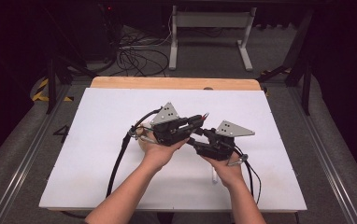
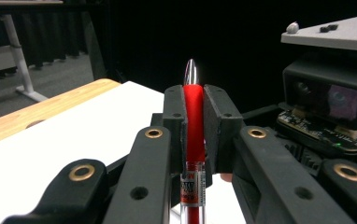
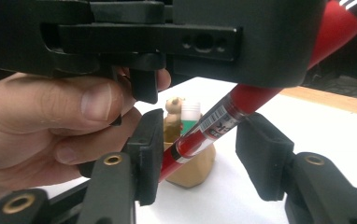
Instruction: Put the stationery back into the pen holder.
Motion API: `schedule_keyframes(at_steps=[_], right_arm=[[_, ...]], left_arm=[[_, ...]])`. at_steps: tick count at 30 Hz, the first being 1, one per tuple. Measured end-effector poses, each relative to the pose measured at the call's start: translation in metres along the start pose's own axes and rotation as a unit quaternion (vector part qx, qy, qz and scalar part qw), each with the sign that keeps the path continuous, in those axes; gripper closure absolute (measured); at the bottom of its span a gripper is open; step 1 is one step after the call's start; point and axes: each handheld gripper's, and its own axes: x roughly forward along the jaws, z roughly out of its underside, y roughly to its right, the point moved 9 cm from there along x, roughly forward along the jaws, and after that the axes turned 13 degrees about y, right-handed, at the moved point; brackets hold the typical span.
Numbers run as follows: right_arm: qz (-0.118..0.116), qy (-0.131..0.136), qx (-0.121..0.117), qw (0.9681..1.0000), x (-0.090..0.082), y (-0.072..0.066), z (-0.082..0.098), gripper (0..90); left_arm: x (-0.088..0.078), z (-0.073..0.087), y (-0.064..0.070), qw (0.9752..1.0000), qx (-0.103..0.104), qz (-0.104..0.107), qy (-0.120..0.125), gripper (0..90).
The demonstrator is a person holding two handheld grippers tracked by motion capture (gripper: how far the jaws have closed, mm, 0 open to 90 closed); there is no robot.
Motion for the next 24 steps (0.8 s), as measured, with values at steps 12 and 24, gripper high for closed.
schedule_keyframes(at_steps=[12, 24], right_arm=[[-0.010, -0.002, 0.016, 0.9998, 0.001, -0.002, 0.002, 65.9], [-0.002, -0.025, 0.020, 0.9995, 0.002, 0.001, 0.010, 74.0]], left_arm=[[-0.003, -0.002, -0.001, 1.0000, 0.003, -0.002, 0.003, 80.3], [-0.013, 0.001, -0.001, 0.9999, 0.015, -0.003, -0.004, 79.6]])
